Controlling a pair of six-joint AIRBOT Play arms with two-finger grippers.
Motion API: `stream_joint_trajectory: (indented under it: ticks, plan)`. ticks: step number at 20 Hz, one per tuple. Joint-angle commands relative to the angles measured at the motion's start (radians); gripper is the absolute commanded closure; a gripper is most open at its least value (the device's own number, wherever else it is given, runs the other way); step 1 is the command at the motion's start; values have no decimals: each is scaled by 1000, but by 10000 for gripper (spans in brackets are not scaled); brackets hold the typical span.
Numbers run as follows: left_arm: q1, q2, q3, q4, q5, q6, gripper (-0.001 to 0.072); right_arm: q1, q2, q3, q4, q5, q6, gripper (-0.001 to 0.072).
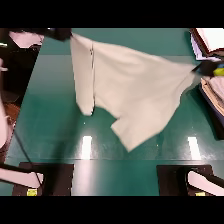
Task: Fold the shirts.
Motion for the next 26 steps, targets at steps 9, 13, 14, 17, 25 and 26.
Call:
stream_joint_trajectory:
  ticks: [9, 13, 14, 17, 25, 26]
  plan:
    - [9, 592, 6, -183, -21, 38, 679, -21, 259, 452, -45, -35, -19, 698]
    - [9, 617, -4, -194, -104, 38, 680, -21, 293, 487, -85, -9, -18, 698]
    - [9, 611, -43, -175, -128, 37, 680, -21, 282, 487, -83, 17, -7, 699]
    - [9, 558, -255, -113, -135, 37, 680, 9, 169, 486, -76, 164, 61, 699]
    - [13, 98, -657, -31, -55, 37, 680, 142, -332, 272, -87, 325, 86, 698]
    - [13, 38, -656, -8, -15, 38, 680, 142, -375, 235, -84, 269, 86, 698]
